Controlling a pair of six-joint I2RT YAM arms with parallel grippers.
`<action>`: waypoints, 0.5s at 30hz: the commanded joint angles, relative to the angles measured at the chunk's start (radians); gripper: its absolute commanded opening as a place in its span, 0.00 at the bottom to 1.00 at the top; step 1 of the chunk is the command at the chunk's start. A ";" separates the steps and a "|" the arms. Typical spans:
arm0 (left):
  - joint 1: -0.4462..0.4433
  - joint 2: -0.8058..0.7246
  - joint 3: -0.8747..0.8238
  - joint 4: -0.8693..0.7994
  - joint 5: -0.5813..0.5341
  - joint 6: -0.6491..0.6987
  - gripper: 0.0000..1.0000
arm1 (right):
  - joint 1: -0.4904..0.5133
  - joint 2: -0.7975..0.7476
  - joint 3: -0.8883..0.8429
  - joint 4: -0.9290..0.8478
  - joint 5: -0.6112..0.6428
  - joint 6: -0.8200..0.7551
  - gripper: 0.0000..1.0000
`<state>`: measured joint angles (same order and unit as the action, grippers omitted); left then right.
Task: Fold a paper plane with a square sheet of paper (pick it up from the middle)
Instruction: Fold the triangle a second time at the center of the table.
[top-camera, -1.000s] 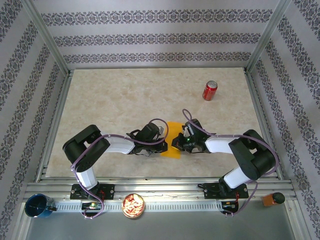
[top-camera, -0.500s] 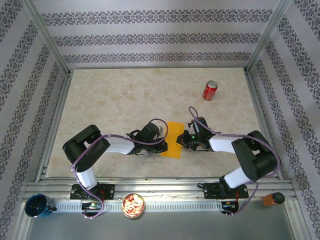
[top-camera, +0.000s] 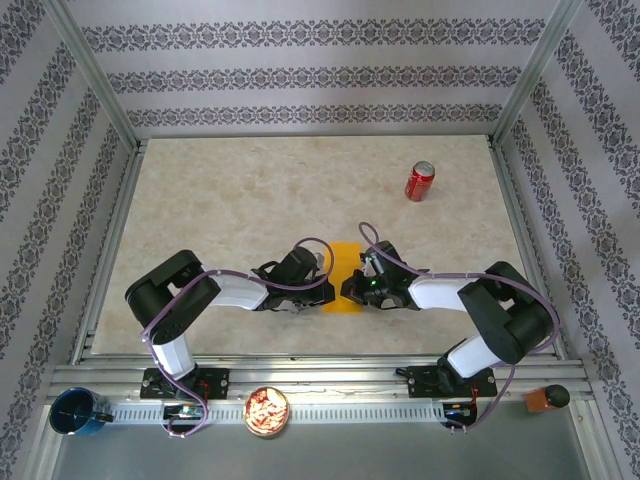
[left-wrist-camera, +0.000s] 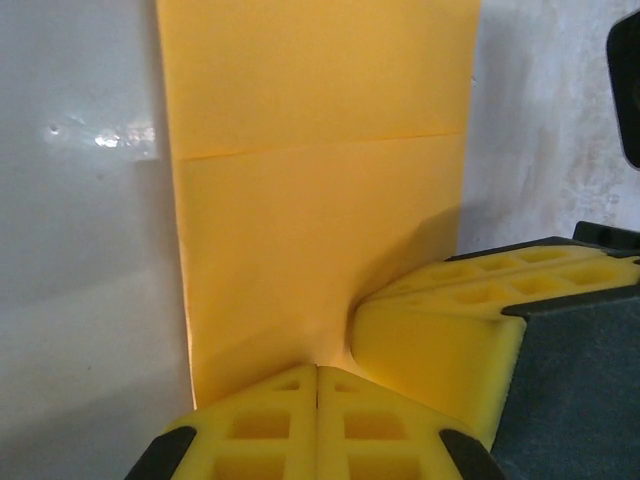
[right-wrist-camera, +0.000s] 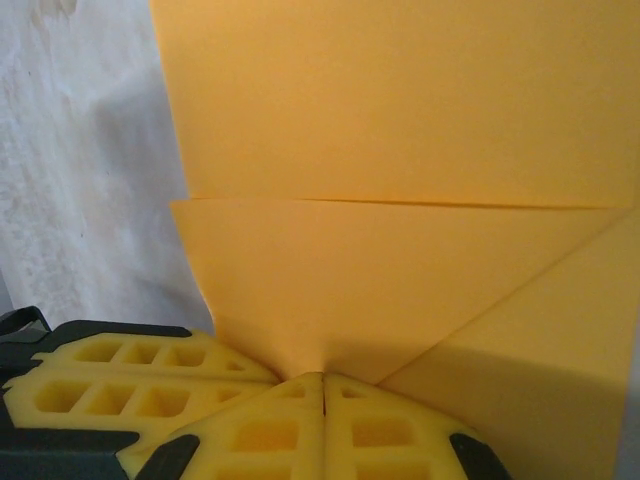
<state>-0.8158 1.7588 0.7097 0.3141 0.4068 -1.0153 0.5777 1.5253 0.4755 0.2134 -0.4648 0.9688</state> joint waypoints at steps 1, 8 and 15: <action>0.007 0.015 -0.045 -0.118 -0.028 0.001 0.00 | -0.031 0.022 -0.027 -0.014 0.055 0.005 0.04; 0.007 0.023 -0.050 -0.119 -0.018 0.007 0.00 | -0.144 -0.017 -0.019 -0.004 -0.035 -0.012 0.04; 0.007 0.022 -0.050 -0.120 -0.019 0.010 0.00 | -0.097 -0.063 0.017 0.011 -0.076 -0.040 0.05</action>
<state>-0.8158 1.7580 0.7040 0.3225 0.4072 -1.0149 0.4568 1.4719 0.4744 0.2127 -0.5121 0.9539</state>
